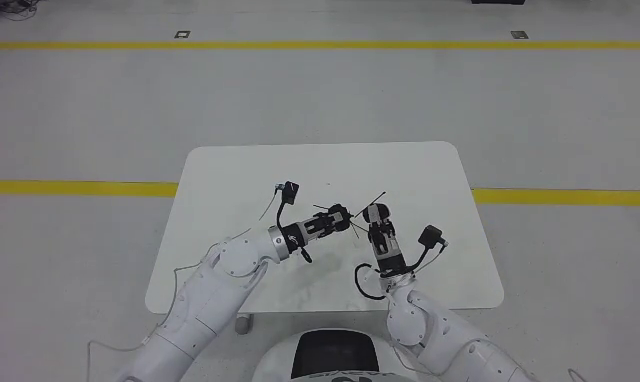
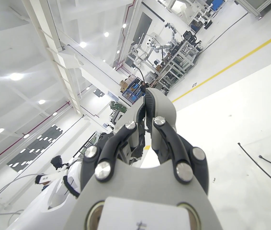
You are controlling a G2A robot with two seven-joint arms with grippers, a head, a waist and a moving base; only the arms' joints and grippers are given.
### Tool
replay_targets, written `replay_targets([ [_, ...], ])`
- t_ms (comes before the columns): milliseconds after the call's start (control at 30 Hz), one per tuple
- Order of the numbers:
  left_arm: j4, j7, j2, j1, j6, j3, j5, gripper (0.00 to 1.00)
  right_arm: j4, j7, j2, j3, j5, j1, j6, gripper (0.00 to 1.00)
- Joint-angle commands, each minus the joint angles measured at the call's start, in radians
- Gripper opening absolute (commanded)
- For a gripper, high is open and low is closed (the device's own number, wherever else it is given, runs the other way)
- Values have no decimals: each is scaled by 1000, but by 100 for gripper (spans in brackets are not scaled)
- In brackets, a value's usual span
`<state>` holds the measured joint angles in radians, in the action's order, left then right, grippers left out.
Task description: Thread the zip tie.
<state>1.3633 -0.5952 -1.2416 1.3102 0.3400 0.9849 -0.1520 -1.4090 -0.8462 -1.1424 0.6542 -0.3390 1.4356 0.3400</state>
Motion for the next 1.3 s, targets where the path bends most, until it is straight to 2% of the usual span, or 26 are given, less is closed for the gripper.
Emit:
replay_targets([
  [0,0,0,0,0,0,0,0,0,1,2,-3,5,-3,2,0,0],
  [667,0,0,0,0,0,0,0,0,17,41,-36,48,-27,21,0,0],
  [1267,0,0,0,0,0,0,0,0,4,56,-46,79,-43,42,0,0],
])
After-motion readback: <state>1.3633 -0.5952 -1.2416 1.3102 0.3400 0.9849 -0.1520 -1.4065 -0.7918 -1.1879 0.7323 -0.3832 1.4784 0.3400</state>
